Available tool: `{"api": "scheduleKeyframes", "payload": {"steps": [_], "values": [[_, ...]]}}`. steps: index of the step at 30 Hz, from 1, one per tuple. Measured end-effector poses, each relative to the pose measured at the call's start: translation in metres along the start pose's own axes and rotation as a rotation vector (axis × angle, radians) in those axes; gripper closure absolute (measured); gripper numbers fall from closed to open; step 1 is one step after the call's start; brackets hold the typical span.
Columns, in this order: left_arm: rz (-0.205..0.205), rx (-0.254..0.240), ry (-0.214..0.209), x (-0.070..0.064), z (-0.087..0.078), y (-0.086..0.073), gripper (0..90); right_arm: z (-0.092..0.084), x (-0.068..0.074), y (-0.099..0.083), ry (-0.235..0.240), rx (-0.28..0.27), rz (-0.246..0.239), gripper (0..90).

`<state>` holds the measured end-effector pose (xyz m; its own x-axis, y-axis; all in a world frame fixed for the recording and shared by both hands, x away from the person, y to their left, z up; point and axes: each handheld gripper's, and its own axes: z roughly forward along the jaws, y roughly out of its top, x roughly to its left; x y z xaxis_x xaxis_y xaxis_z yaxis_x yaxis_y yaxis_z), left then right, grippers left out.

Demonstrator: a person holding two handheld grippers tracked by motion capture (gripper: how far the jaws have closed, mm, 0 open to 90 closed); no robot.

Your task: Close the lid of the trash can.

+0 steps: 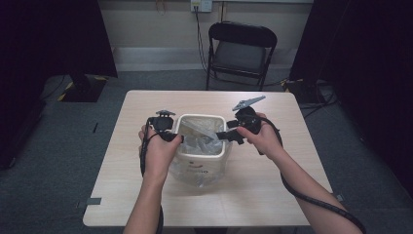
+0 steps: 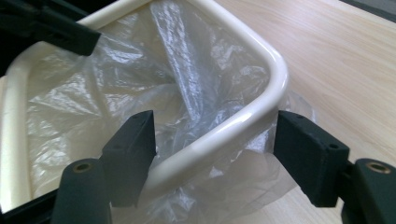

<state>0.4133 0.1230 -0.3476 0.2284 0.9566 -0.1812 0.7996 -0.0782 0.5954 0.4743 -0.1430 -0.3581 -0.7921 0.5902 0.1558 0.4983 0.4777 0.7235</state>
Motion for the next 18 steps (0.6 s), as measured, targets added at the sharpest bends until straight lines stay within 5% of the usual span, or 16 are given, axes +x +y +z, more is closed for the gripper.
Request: {"api": "scheduleKeyframes", "payload": {"steps": [5, 7, 11, 15, 18], "values": [[0.085, -0.035, -0.059, 0.005, 0.001, -0.004, 42.2, 0.001, 0.004, 0.003, -0.037, 0.017, 0.004, 32.3], [0.1, -0.035, -0.112, 0.009, 0.002, -0.006, 35.7, 0.001, 0.005, 0.004, -0.053, 0.021, 0.017, 34.4], [0.191, -0.066, -0.171, 0.015, 0.002, -0.008, 27.2, -0.001, 0.004, 0.007, -0.055, 0.028, 0.038, 42.1], [0.19, -0.09, -0.269, 0.021, -0.001, -0.008, 22.7, -0.002, 0.002, 0.011, -0.061, 0.029, 0.057, 48.8], [0.201, -0.109, -0.29, 0.023, -0.004, -0.007, 22.4, -0.002, 0.001, 0.014, -0.076, 0.041, 0.059, 55.3]]}}
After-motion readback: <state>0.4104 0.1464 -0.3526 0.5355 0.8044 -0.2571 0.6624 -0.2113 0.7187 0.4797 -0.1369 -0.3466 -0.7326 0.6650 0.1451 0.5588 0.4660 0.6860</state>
